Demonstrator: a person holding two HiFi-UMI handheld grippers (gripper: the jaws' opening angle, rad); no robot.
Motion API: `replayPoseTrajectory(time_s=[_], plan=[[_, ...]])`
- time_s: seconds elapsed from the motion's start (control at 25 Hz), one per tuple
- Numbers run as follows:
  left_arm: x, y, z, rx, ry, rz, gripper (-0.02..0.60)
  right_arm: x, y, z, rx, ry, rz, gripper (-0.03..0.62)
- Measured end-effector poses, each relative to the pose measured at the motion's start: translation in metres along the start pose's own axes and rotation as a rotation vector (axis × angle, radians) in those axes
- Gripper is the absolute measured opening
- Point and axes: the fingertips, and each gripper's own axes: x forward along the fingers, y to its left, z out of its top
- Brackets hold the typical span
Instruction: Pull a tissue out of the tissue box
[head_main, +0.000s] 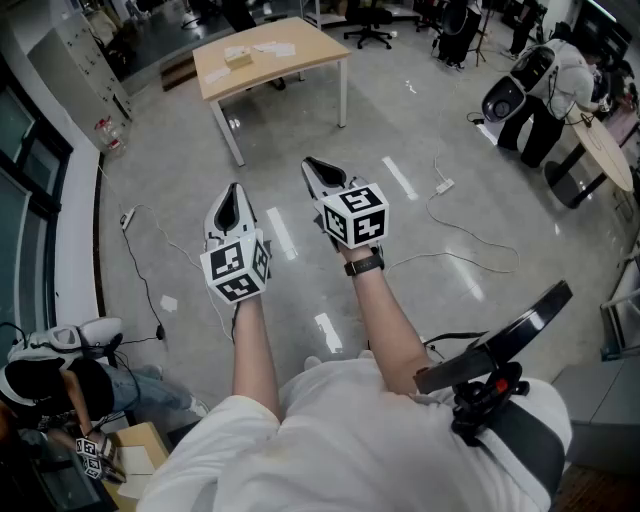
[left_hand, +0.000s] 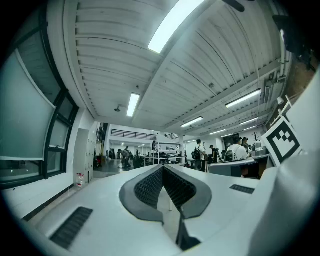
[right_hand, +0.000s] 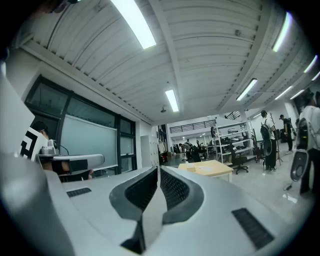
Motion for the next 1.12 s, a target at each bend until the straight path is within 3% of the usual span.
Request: replayPoseTrajectory(time_s=[0.2,0.44,0.76,0.84,1.0,1.12], plan=[[-0.008,0.006,-0.009,-0.007,0.018,0.004,0.002,0.001,0.012,-0.003,-0.02,0.011,0.01,0.02],[-0.011,0.016,-0.017,-0.017,0.029,0.012,0.002,0.007,0.01,-0.016,0.073,0.043,0.004,0.02],[-0.017,0.031,-0.028,-0.031,0.049,0.007,0.002,0.013,0.023,-0.027,0.074,0.087,0.005,0.02],[-0.021,0.036,-0.029,-0.039,0.041,0.001,0.002,0.013,0.032,-0.023,0.057,0.054,0.027,0.02],[-0.027,0.052,-0.03,-0.042,0.035,0.008,0.002,0.012,0.072,0.007,0.016,-0.138,0.155,0.02],[-0.034,0.066,-0.028,-0.046,0.019,0.008,0.002,0.018,0.097,0.016,-0.028,-0.184,0.194,0.02]])
